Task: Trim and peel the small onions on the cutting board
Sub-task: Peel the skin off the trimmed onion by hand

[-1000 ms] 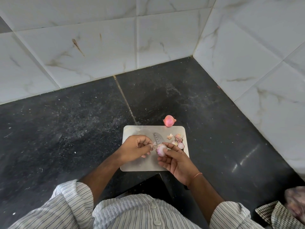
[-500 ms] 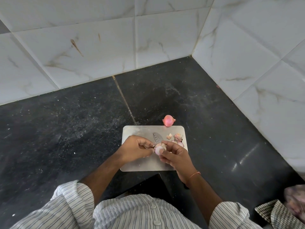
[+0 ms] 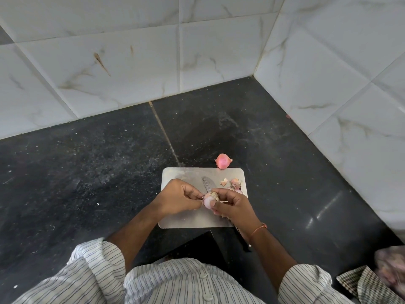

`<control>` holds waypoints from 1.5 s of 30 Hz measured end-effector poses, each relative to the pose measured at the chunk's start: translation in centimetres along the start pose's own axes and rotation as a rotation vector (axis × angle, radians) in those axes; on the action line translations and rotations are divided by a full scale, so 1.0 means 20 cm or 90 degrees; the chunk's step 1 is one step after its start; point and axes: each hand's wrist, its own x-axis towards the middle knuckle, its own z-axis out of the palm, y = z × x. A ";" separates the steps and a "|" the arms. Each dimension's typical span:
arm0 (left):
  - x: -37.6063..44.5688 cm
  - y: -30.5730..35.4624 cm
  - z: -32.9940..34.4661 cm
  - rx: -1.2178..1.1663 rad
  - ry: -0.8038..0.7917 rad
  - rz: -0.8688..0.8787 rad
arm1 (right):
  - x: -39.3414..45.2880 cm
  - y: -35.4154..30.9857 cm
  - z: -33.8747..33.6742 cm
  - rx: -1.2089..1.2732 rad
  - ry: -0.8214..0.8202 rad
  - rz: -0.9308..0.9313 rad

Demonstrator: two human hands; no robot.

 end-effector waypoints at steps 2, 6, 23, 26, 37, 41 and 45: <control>0.00 0.00 -0.01 -0.001 -0.007 0.004 | 0.01 0.00 0.00 0.004 -0.007 0.006; 0.00 0.01 -0.01 -0.007 -0.014 -0.002 | 0.02 0.01 -0.01 0.023 -0.011 0.021; 0.01 0.00 0.03 -0.079 0.017 -0.018 | 0.02 0.04 0.02 -0.044 0.086 -0.032; 0.01 0.01 0.04 -0.133 0.006 -0.048 | 0.02 0.03 0.01 -0.090 0.111 -0.057; 0.04 0.04 0.03 -0.120 -0.020 -0.078 | 0.01 0.01 0.00 -0.076 0.102 -0.035; 0.06 0.04 0.03 -0.056 -0.025 -0.057 | 0.00 0.00 0.00 0.042 0.100 0.028; 0.07 0.03 0.03 -0.030 -0.031 -0.047 | 0.00 -0.02 0.00 0.170 0.074 0.077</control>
